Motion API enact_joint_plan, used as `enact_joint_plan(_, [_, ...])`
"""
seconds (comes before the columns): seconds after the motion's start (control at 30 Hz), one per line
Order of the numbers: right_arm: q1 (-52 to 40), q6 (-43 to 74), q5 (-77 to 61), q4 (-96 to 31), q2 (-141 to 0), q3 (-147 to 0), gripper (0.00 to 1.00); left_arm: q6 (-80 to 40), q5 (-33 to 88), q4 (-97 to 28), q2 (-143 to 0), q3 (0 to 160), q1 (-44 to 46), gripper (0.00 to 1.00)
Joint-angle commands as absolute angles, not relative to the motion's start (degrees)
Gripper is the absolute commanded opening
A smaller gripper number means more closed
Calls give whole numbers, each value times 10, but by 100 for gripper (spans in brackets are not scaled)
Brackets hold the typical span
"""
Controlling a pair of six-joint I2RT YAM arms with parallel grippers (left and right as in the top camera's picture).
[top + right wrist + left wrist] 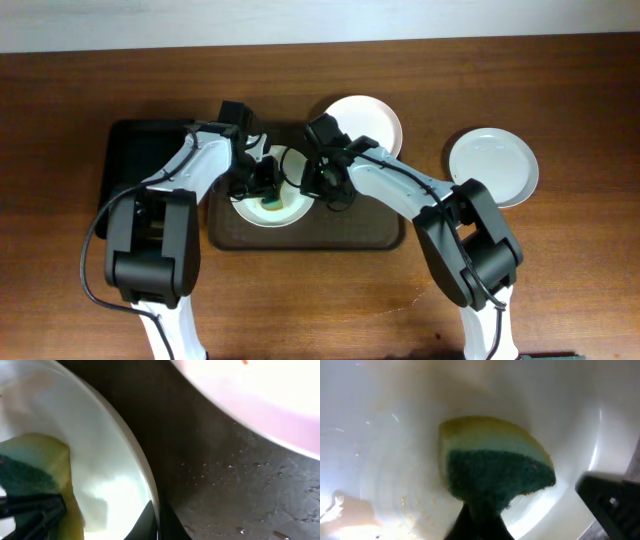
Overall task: Clean dirty plates on tray and stack at the side
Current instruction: 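Scrub the second plate with the sponge in the left gripper, then lift the second plate with the right gripper and stack it on the first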
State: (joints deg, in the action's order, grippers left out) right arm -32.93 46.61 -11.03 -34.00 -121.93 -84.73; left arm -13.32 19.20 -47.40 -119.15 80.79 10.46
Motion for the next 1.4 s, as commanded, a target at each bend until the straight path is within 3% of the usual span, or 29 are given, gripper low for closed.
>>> enact_joint_plan(0.0, [-329, 472, -97, -341, -1232, -838, 4, -248, -191, -471, -1210, 796, 105, 1])
enact_joint_plan(0.07, [-329, 472, -97, -340, -1232, -838, 4, -263, -265, -456, -1210, 796, 105, 1])
enact_joint_plan(0.17, [-329, 472, -97, -340, -1232, -838, 4, -263, -278, -433, -1209, 798, 105, 0])
enact_joint_plan(0.3, [-329, 472, -97, -341, -1232, -838, 4, -147, -18, -510, -1198, 909, 101, 1])
enact_joint_plan(0.47, [-329, 470, -97, -340, -1232, -838, 4, -140, -8, -612, -1197, 1111, 49, 0])
enact_joint_plan(0.53, [-329, 470, -87, -335, -1232, -838, 17, -140, -8, -616, -1197, 1113, 38, 1])
enact_joint_plan(0.6, [-330, 470, -68, -322, -1233, -838, 18, -140, -9, -625, -1197, 1113, 33, 0])
enact_joint_plan(0.63, [-330, 470, -67, -314, -1237, -838, 18, -140, -8, -625, -1197, 1112, 32, 0])
enact_joint_plan(0.7, [-329, 468, -87, -311, -1246, -838, 4, -140, -8, -624, -1197, 1112, 32, 1])
enact_joint_plan(0.83, [-319, 370, -108, -354, -1177, -865, 4, -140, -8, -623, -1197, 1107, 32, 1])
enact_joint_plan(1.1, [-338, 287, 192, -518, -1054, -934, 4, -140, -8, -624, -1200, 1107, 32, 1])
enact_joint_plan(1.3, [-481, 272, 588, -531, -1055, -934, 4, -140, -8, -624, -1200, 1107, 32, 2])
enact_joint_plan(1.37, [-512, 273, 662, -531, -1056, -933, 4, -140, -8, -624, -1200, 1107, 32, 2])
